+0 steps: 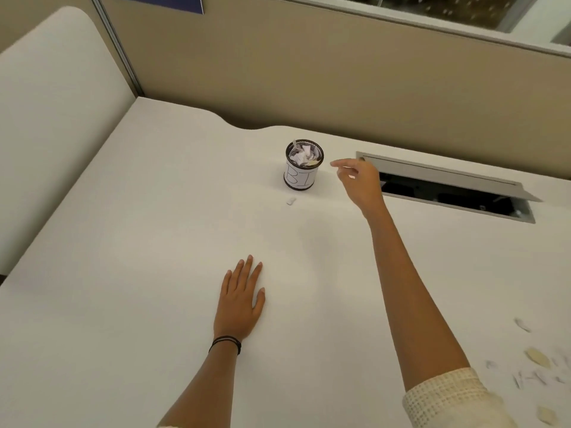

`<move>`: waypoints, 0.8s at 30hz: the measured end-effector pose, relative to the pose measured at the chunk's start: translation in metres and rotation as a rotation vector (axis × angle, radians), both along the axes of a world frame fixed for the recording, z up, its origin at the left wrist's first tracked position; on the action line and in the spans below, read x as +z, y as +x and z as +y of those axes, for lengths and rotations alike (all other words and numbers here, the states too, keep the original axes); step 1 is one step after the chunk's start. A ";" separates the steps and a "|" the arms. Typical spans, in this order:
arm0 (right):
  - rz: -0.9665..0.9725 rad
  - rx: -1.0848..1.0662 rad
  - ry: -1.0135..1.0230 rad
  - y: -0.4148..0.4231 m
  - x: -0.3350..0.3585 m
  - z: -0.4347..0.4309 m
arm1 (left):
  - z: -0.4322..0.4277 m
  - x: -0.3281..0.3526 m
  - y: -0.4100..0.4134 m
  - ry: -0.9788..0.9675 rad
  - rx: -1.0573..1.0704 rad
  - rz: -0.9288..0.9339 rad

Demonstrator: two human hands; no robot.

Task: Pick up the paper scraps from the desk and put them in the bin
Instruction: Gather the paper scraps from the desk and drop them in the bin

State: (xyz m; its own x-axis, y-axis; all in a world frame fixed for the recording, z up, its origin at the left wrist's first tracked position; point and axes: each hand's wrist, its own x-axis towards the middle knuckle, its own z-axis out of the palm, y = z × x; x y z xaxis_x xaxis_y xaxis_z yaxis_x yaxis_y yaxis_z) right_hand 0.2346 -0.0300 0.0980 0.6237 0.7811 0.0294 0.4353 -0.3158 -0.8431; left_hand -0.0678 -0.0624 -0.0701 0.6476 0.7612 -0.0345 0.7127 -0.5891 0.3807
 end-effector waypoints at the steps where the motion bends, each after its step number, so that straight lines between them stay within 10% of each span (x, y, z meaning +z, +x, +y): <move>1: 0.010 0.000 -0.008 -0.002 -0.007 -0.020 | 0.000 0.000 0.000 0.002 0.000 -0.001; 15: -0.334 -0.610 -0.511 0.024 -0.098 -0.307 | -0.002 0.001 0.001 0.021 -0.015 -0.006; 24: 0.012 -0.735 -0.822 0.024 -0.123 -0.379 | -0.002 0.002 0.002 0.019 -0.020 0.000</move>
